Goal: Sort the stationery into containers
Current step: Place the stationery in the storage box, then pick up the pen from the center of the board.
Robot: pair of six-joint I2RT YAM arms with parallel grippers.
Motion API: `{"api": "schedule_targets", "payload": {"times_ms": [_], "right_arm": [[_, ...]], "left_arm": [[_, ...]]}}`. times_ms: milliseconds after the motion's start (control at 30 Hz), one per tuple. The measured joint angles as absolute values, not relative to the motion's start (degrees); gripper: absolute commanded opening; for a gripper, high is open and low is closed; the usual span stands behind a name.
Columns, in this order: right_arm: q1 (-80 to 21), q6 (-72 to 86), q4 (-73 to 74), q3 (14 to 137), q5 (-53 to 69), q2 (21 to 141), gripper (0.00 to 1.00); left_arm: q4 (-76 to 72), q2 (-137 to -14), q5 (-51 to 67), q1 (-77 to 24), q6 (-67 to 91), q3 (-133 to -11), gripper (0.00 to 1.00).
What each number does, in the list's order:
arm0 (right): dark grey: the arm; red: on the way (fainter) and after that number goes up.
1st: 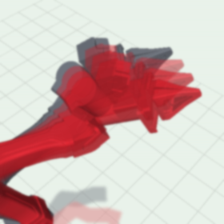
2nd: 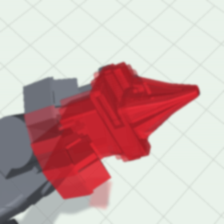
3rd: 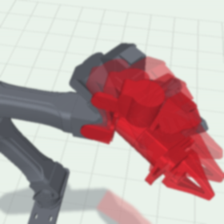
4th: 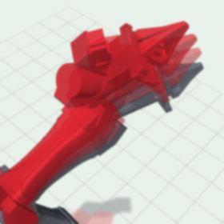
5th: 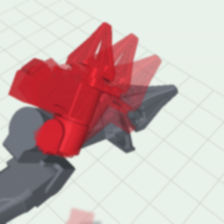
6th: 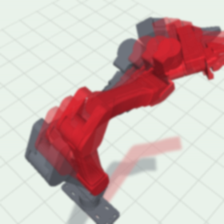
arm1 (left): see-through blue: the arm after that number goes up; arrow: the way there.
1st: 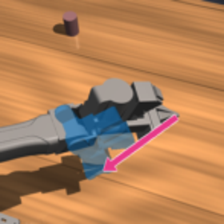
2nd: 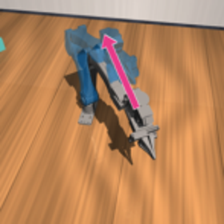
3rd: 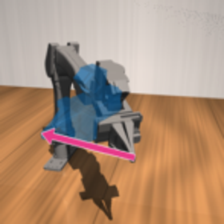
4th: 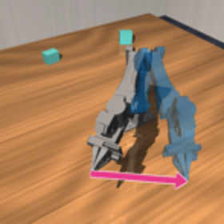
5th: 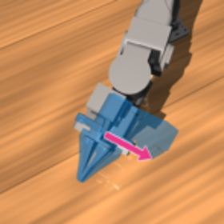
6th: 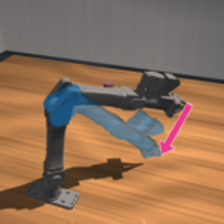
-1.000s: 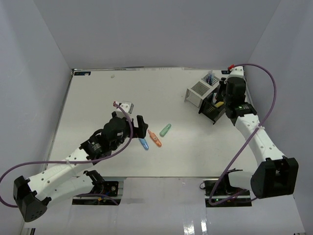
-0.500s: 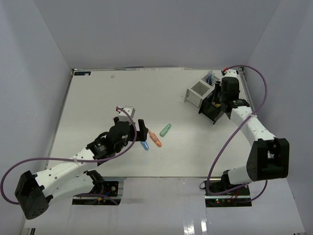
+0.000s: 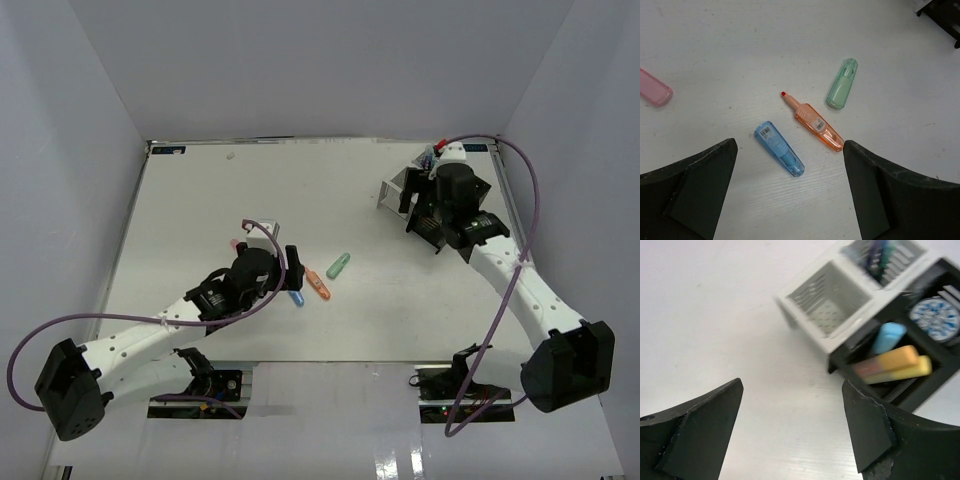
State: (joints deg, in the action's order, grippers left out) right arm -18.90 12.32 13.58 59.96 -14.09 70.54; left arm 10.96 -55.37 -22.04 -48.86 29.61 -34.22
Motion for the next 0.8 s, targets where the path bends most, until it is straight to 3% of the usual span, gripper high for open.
{"api": "schedule_targets", "payload": {"times_ms": [200,467,800], "right_arm": [[-29.98,16.19,13.04,54.7,-13.72,70.63,0.88],[-40.4,23.53,12.58,53.36,-16.27,84.58,0.88],[-45.01,31.42,14.26,63.61,-22.61,102.08,0.79]], "left_arm": [[14.48,-55.72,-22.0,-48.86,31.92,-34.24,0.98],[23.79,-52.51,-21.52,-48.86,34.17,-38.39,0.98],[31.59,-44.71,-20.97,-48.86,34.61,-40.27,0.98]]}}
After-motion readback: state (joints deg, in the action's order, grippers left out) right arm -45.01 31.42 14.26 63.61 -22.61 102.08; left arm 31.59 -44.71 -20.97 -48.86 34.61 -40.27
